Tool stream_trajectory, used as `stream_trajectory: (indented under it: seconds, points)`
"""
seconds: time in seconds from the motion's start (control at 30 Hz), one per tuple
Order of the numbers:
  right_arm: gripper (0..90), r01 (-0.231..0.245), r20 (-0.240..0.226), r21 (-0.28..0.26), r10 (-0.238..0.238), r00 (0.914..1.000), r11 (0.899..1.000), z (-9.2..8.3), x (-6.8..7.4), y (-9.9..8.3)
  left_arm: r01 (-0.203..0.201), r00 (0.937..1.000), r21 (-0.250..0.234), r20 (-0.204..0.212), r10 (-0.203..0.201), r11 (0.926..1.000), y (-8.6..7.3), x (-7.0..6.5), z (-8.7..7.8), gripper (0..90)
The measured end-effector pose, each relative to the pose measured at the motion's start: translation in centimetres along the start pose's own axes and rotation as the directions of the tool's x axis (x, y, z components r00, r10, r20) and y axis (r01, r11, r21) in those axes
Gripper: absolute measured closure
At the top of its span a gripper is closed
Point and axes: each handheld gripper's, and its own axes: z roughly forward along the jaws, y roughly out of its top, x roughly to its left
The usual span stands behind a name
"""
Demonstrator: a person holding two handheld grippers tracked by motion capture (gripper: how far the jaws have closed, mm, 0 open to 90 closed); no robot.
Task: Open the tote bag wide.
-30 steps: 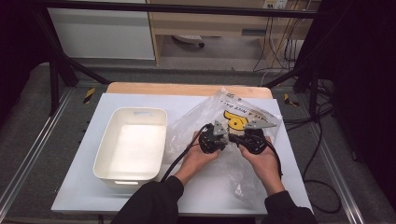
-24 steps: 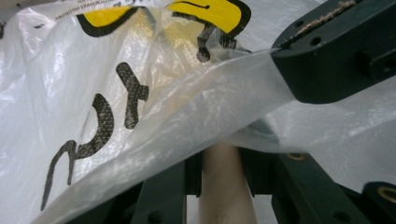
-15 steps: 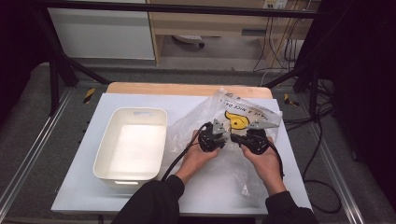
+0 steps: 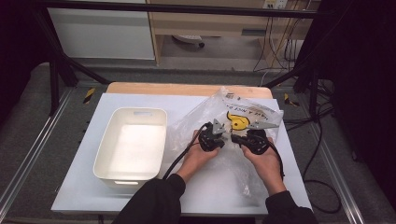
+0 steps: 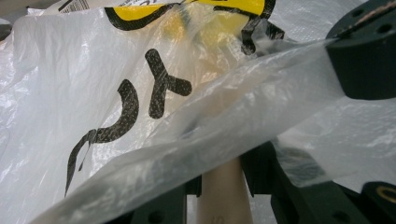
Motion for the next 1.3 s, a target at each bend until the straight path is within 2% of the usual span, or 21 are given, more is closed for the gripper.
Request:
stream_trajectory:
  seconds: [0.47,1.0,1.3]
  points:
    - [90.0,-0.003,0.001,0.004,0.003,1.0,1.0,0.07,-0.09,-0.1,0.005,1.0,0.026,-0.002,-0.005,0.9996,-0.42,-0.17,0.53,72.2]
    - [90.0,-0.002,0.002,0.014,0.002,1.0,1.0,0.27,-0.16,-0.25,0.015,0.9999,0.022,0.002,-0.015,0.9996,-0.42,0.0,0.55,72.2]
    - [90.0,-0.008,0.003,0.012,0.008,1.0,1.0,0.22,-0.24,-0.27,0.0,1.0,0.009,-0.007,0.0,1.0,-0.25,-0.04,0.58,72.3]
